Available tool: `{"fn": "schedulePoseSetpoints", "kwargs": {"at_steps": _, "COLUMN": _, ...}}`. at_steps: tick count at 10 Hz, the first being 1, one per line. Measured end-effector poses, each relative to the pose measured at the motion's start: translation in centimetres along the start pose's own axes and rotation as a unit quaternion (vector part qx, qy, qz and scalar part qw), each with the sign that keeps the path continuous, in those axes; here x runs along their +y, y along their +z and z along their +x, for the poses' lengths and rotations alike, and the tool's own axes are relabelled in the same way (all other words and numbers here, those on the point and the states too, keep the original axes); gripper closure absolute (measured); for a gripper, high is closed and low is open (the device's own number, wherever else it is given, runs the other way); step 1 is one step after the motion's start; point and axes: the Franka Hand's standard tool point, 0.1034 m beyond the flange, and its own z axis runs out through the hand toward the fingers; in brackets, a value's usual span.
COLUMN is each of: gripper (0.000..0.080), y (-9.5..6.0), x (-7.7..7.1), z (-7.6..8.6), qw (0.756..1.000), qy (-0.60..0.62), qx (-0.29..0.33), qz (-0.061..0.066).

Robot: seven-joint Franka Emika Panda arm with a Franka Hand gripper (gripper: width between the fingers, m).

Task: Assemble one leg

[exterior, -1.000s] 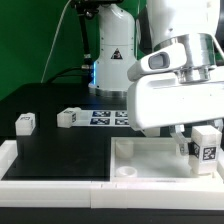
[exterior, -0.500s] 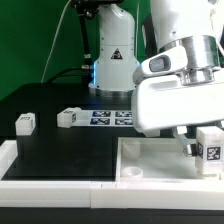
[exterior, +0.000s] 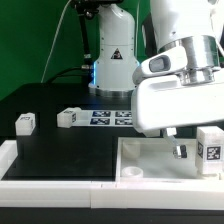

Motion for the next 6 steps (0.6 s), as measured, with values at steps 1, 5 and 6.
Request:
{"fn": "schedulePoseSetpoints", "kwargs": {"at_steps": 1, "gripper": 0.0152, "y": -0.1, "x": 0.0, "z": 0.0, "qw": 1.000, "qy": -0.001, "qx": -0.004, "qz": 0.001}}
{"fn": "schedulePoseSetpoints", "kwargs": {"at_steps": 5, "gripper": 0.0150, "y": -2.6, "x": -0.2, "z": 1.6, "qw": 1.000, "qy": -0.007, "qx": -0.016, "qz": 0.005}}
{"fn": "schedulePoseSetpoints", "kwargs": {"at_steps": 6, "gripper": 0.0150, "y": -2.4, "x": -0.5, "z": 1.3, "qw": 0.999, "qy": -0.007, "qx": -0.039, "qz": 0.011}}
